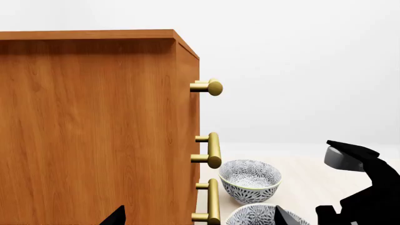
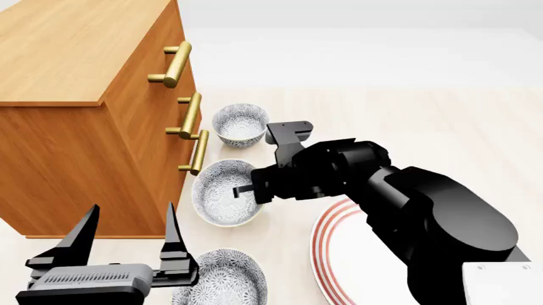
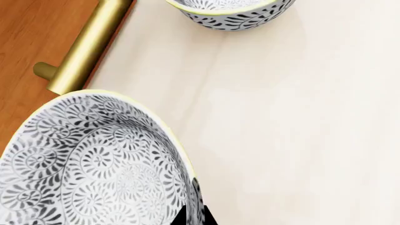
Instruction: Put the bowl in the middle on the plate.
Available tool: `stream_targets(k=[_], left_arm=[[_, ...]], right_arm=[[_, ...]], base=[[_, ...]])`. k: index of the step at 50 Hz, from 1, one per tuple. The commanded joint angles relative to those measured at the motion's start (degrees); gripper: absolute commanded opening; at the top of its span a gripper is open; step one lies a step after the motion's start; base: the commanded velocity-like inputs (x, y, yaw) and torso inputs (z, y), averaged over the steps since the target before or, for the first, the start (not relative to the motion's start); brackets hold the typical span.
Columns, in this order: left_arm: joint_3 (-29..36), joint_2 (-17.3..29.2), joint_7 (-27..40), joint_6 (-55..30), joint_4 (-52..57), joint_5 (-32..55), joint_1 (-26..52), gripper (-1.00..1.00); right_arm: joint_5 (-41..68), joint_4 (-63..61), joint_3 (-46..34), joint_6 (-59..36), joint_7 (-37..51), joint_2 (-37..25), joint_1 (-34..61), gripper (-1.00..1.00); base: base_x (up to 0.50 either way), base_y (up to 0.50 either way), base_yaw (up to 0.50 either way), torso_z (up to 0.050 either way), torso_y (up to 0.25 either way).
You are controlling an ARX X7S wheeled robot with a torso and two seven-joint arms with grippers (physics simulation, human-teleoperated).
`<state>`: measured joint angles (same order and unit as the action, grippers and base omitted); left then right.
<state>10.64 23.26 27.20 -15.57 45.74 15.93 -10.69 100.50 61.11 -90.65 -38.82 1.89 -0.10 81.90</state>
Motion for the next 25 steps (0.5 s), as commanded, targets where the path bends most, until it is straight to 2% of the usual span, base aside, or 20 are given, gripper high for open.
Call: stream_targets(k=[1, 14, 25], left_arm=[[0.3, 0.0, 0.2, 0.0, -0.4, -0.1, 0.2, 1.0], [0.4, 0.2, 0.5, -0.1, -0.4, 0.1, 0.3, 1.0], [0.6, 0.3, 0.8, -0.5, 0.1, 0.2, 0.4, 1.0]], right_arm=[[-0.5, 0.1, -0.6, 1.2, 0.0, 0.1, -0.5, -1.0], [-1.2, 0.0, -0.5, 1.2, 0.3, 0.1, -0.3, -1.0], [-1.3, 2.5, -0.7, -0.8, -0.5, 0.1, 3.6, -1.0]], base=[[0.0, 0.0, 0.0, 0.0, 0.0], [0.0, 0.0, 0.0, 0.0, 0.0], [0.0, 0.0, 0.0, 0.0, 0.0]])
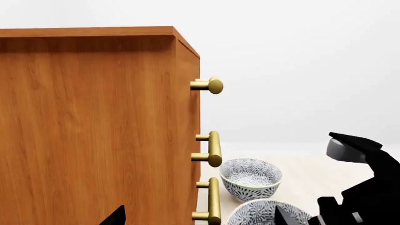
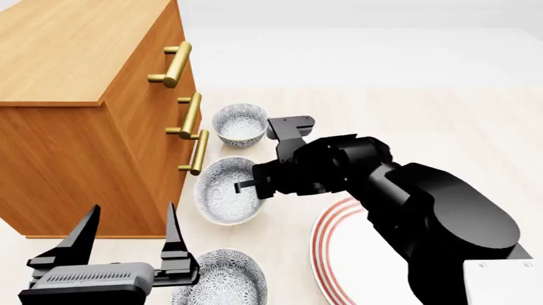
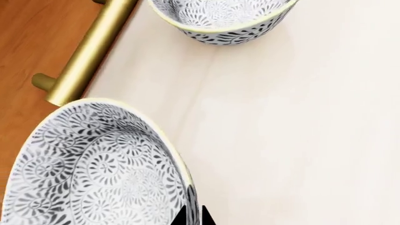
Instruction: Put the bowl in the middle on the plate.
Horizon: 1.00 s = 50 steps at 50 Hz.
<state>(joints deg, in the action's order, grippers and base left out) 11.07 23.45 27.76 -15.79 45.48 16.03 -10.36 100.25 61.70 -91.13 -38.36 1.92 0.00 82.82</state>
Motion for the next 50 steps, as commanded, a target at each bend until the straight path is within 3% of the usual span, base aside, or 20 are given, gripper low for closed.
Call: stream_targets(k=[1, 29, 39, 50], left_arm=[[0.2, 0.1, 0.3, -0.4, 0.4, 0.1, 0.1, 1.0], [0.7, 0.5, 0.9, -0.7, 1.0, 0.3, 0.3, 1.0], [1.2, 0.6, 1.1, -0.7, 0.9, -0.1, 0.3, 1.0], [1.3, 0.8, 1.3, -0.7, 0.8, -0.2, 0.4, 1.0]], right_arm=[[-1.1, 2.1, -0.2, -1.4, -0.5, 0.0, 3.0, -1.0], [-4.5, 8.7, -1.6, -9.0, -8.2, -0.6, 15.5, -1.0], [2.6, -11.8, 4.6, -11.0, 4.6, -17.0, 17.8, -1.0], [8.4, -25.6, 8.7, -11.6, 13.2, -28.2, 17.7, -1.0]], base=[[0.0, 0.0, 0.0, 0.0, 0.0], [0.0, 0.0, 0.0, 0.0, 0.0], [0.0, 0.0, 0.0, 0.0, 0.0], [0.0, 0.0, 0.0, 0.0, 0.0]])
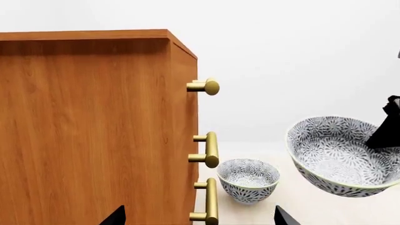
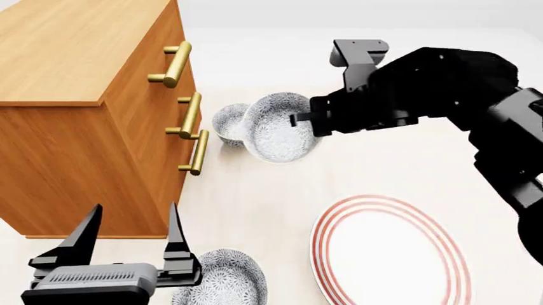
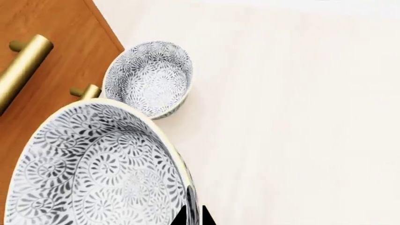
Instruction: Put the bowl in the middle on the plate.
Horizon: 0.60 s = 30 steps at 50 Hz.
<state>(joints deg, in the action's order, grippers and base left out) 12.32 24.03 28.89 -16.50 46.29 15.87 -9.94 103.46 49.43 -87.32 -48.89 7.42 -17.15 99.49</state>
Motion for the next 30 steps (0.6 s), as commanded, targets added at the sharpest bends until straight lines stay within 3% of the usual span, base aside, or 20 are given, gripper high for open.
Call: stream_targets(k=[1, 30], left_arm=[[0.1, 0.2, 0.2, 0.1, -0.1, 0.0, 0.0, 1.0], [0.7, 0.6, 0.8, 0.0, 0.1, -0.4, 0.1, 1.0]], right_arm=[[5.4, -14.2, 5.0, -1.1, 8.2, -11.8, 0.9, -1.0], [19.3, -42.7, 11.7, 0.2, 22.2, -38.4, -2.4, -1.0]], base=[[0.0, 0.0, 0.0, 0.0, 0.0], [0.0, 0.0, 0.0, 0.0, 0.0]])
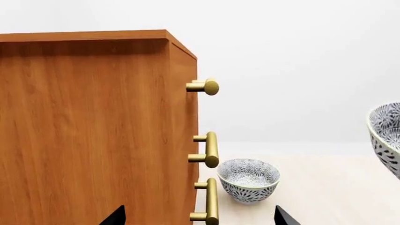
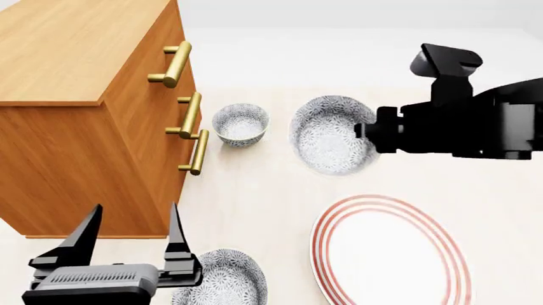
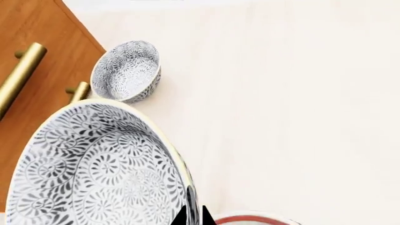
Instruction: Put the bowl in the middle on the plate.
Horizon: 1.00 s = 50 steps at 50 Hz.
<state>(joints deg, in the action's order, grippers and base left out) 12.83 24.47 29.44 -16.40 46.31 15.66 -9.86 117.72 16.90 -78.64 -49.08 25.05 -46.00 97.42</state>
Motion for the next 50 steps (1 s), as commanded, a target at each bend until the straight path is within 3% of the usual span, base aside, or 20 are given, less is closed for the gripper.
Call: stream_targets(k=[1, 15, 22, 50], left_arm=[[0.2, 0.2, 0.3, -0.1, 0.1, -0.2, 0.0, 1.0], [0.3, 0.2, 0.7, -0.3, -0.3, -0.3, 0.4, 1.0], [0.5, 0.3, 0.9, -0.4, -0.4, -0.4, 0.4, 1.0], [1.3, 0.5, 1.3, -0.6, -0.4, -0.6, 0.7, 1.0]], right_arm=[[5.4, -10.7, 3.2, 0.4, 4.7, -10.2, -0.3, -1.0], [9.4, -21.7, 4.8, 0.8, 6.9, -23.0, -1.7, -1.0], [9.7, -23.4, 5.0, 1.3, 6.3, -26.4, -2.7, -1.0], [7.3, -24.1, 3.0, 7.2, 3.4, -31.2, -9.4, -1.0]], base=[[0.0, 0.0, 0.0, 0.0, 0.0], [0.0, 0.0, 0.0, 0.0, 0.0], [0.0, 0.0, 0.0, 0.0, 0.0], [0.0, 0.0, 0.0, 0.0, 0.001]])
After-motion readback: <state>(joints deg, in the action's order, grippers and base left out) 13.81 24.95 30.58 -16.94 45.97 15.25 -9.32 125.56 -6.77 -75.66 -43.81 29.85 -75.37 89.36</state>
